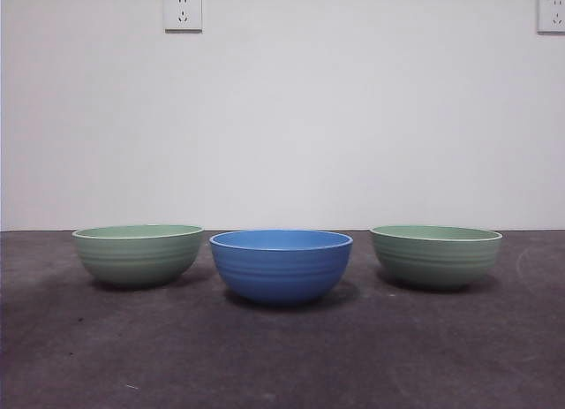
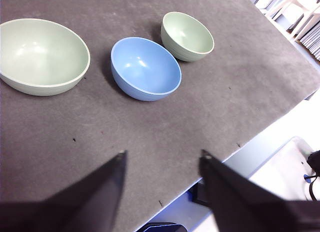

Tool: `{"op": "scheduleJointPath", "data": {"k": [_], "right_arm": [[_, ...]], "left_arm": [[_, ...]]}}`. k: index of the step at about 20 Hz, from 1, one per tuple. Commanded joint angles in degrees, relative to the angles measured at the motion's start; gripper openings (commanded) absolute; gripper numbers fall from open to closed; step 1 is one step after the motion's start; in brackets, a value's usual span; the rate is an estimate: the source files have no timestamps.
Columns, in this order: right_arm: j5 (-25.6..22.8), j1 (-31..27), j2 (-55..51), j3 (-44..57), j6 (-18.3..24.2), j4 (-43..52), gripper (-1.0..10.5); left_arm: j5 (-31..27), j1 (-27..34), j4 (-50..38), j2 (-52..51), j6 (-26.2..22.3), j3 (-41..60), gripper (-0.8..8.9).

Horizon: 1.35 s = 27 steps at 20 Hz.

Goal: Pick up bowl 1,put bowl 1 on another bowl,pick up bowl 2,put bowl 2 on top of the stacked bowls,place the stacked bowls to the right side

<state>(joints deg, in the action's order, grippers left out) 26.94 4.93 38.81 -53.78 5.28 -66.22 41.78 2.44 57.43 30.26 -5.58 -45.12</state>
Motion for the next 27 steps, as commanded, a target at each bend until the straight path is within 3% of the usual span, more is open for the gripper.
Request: {"op": "scheduleJointPath", "data": {"k": [1,11,15,21,27], "right_arm": [[-0.02,0.17,0.9,-0.2,-1.03,0.31,6.8],[-0.31,0.17,5.73,-0.2,-4.52,2.47,6.5],[-0.92,0.17,9.62,-0.2,-7.87,8.26,6.5],[-6.34,0.17,19.04,-0.2,-13.38,19.76,6.5],[-7.72,0.17,30.53,-0.2,-15.78,29.16,6.5]], "left_arm": [[-0.55,-0.15,-0.09,-0.02,-0.9,-0.15,7.15],[-1.68,-0.15,-0.09,-0.02,-0.83,-0.15,7.14],[-1.66,-0.15,-0.09,-0.02,-0.63,-0.15,7.14],[-1.64,-0.17,-0.09,-0.02,-0.63,-0.15,7.14],[-1.64,-0.17,-0.07,-0.02,-0.63,-0.15,7.14]]}}
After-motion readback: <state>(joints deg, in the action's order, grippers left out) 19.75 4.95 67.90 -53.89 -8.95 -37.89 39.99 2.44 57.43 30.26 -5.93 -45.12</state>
